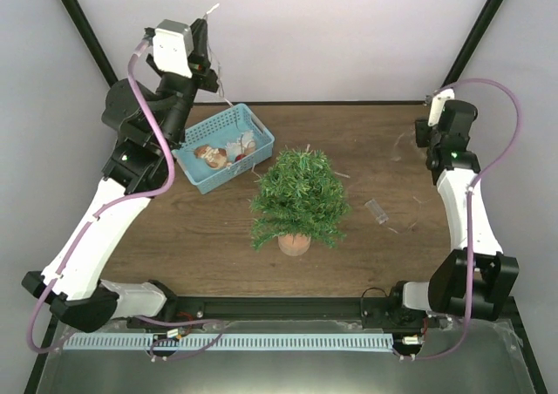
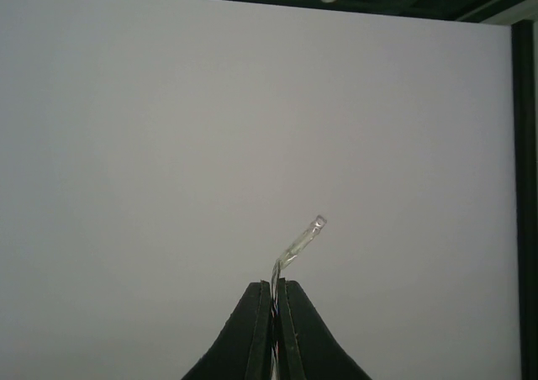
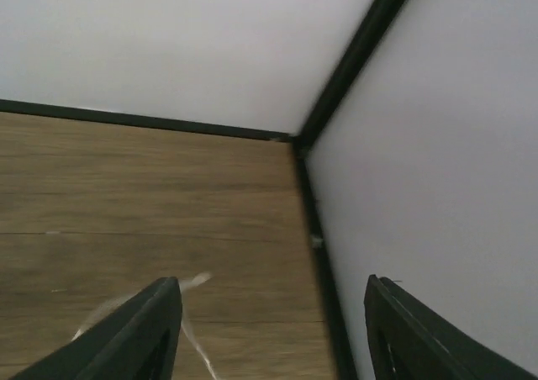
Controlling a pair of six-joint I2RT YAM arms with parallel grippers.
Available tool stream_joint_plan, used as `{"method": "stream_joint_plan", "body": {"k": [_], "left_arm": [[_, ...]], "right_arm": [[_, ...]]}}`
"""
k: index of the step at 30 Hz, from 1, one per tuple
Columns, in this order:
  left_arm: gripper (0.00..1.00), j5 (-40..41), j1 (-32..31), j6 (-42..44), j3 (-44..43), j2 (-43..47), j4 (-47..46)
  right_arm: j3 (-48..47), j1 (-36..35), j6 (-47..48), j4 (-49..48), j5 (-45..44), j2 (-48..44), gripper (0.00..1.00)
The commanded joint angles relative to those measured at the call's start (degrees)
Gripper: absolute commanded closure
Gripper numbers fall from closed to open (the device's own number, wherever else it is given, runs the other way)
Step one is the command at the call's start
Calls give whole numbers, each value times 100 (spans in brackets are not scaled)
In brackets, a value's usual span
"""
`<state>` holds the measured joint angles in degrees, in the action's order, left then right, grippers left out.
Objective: Decorate the small christmas tree
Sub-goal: Adjust the decoration item at the center of the board.
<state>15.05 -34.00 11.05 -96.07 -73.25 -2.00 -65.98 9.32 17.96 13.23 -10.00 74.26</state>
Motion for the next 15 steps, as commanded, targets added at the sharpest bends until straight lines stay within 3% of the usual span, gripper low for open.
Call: {"method": "stream_joint_plan", "body": {"k": [1,4,9,11,15], "left_arm": [[96,-503,16,-286,-357,-244,-325],[96,-783,14,-434,-470,-405,-311],[96,-1223,16,-902,-630,-600,-308],[96,-1415,16,-1123,-631,-631,-389],[96,-1831,15,-1557,-638,-751,-657]], "right_arm": [[-1150,47,-391,1252,1770,137,36],[-1595,41,-524,1078,3039,4,36],[-802,-21,-1442,-1974,6201,-648,37],[-812,-245,-1998,-2712,6733,-582,37],[-1533,-1081,-2017,-2425,6855,-90,37]]}}
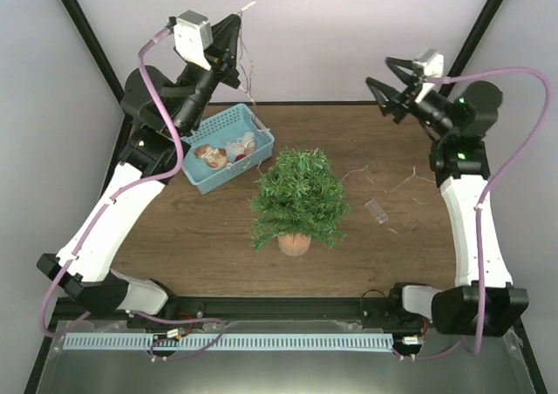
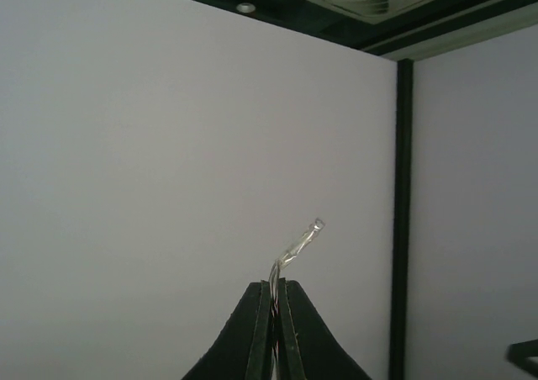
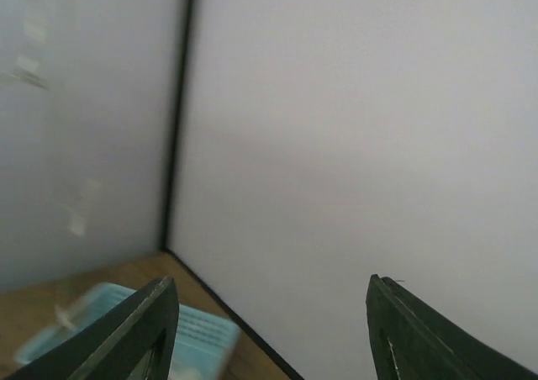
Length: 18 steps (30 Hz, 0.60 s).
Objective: Decorate the small christmas tree
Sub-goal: Adjust the decoration item at the center of the board.
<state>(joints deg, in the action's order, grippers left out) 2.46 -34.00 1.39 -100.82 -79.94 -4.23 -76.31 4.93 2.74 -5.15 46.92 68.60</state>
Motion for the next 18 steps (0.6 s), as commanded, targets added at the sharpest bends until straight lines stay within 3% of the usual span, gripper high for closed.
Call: {"method": "stream_joint_plan", "body": {"k": [1,7,18], "left_arm": [[96,-673,16,-697,-171,-119,-528],[96,-1227,21,-1450,-396,-478,-914],[96,-1713,12,-2131,-779,-913,-1294]], "right_arm": [[-587,-815,-502,-595,1214,582,36],[-1202,-1658,-221,1,1521,1278,35],[-1576,-2341,323,873,1481,1992,34]]}}
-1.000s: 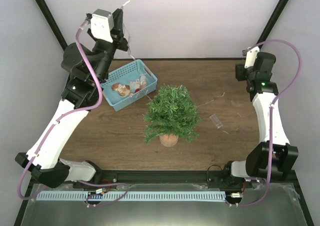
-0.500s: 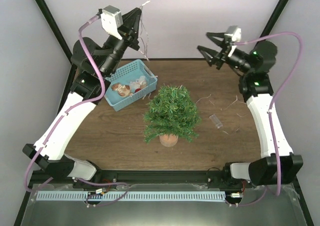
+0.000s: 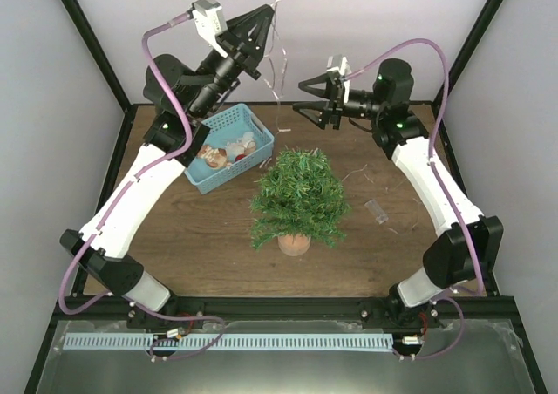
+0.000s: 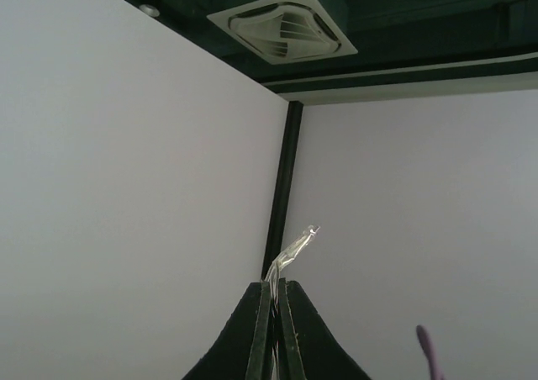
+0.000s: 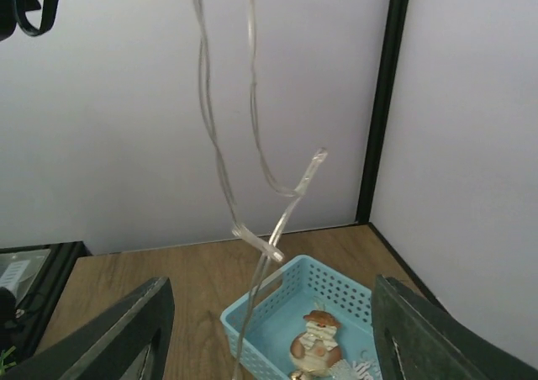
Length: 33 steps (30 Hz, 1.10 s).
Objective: Decorate the small christmas tree
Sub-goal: Adjust the decoration item at the center of the board.
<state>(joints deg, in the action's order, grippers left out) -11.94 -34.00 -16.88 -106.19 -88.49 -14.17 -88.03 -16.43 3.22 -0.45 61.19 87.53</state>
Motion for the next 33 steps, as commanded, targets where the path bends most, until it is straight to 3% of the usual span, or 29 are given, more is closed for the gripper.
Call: {"method": "stream_joint_plan", "body": {"k": [1,7,15,17,20,22,23,28,33], "left_arm": [[96,-292,16,-328,-251,-70,-318],[96,-389,16,-452,-265,-80,-382],[96,-512,17,-537,-192,-12,-424],[96,-535,16,-579,-168,6,-483],[96,-565,23,-588,-116,65,-483],[96,-601,42,-571,-95,149,-355],[96,-619,61,-564,-82,203,-204],[96,-625,152,-481,234,824,505],[96,-972,165,-805,631,1361,649]], "right_arm": [[-427,-251,306,457,-16,155,33],[-570,-479,407,633,-253,485,34],[-586,-556,409,523,-369,681,43],[-571,-555,401,480,-274,687,50],[-549,-563,535,524,-443,644,78],[-547,-541,718,631,-1114,540,96],[-548,-520,768,641,-1567,459,99],[-545,-114,616,516,-3680,-77,99],[-318,65,1075,414,-4510,-871,99]]}}
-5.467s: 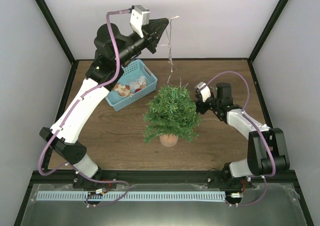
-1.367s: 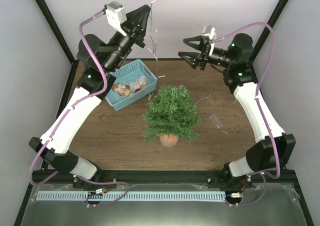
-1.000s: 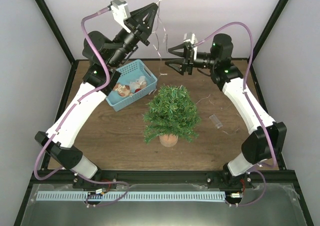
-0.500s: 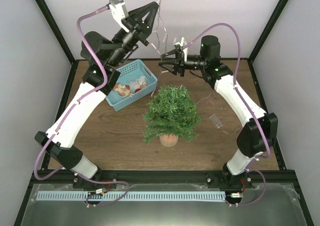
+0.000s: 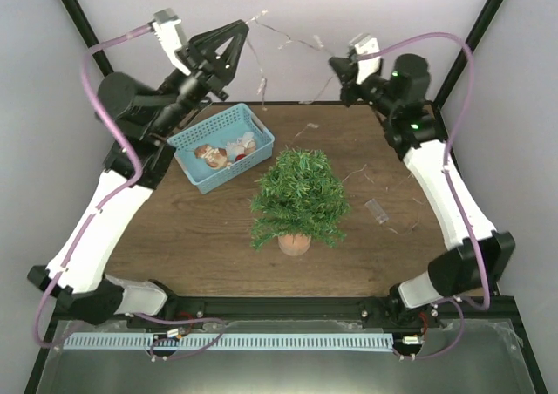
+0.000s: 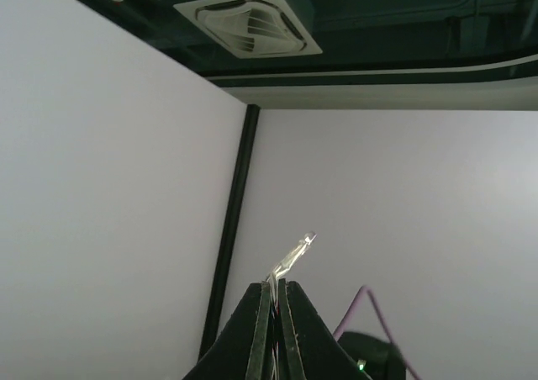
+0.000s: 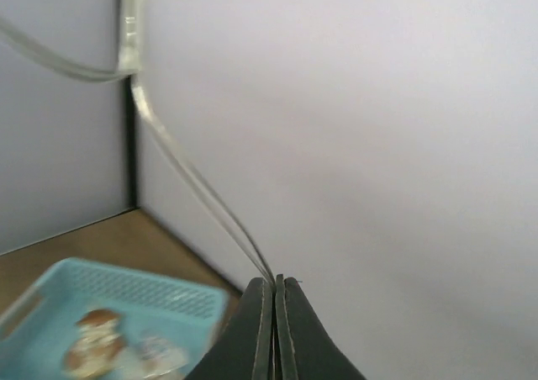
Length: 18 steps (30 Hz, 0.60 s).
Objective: Decorate the small christmas tree
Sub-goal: Adjust the decoration item at the center of the board.
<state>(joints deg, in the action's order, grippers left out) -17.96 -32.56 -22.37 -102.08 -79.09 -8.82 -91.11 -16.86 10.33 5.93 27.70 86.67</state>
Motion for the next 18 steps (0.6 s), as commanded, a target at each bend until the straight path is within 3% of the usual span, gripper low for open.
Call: {"method": "stream_joint_plan", "body": {"k": [1,12,18], "left_arm": [[96,-485,21,-384,309,496,79],[96,-1736,4,-3158,2138,1137,-2530],[96,-1561,7,-3612,3005,1506,-3009]], "right_arm": [[46,106,439,-218,-1248,-942,99],[684,105,1635,42,-2743,-2593,99],[1025,105,1717,200,-2544,-2867,99]]}}
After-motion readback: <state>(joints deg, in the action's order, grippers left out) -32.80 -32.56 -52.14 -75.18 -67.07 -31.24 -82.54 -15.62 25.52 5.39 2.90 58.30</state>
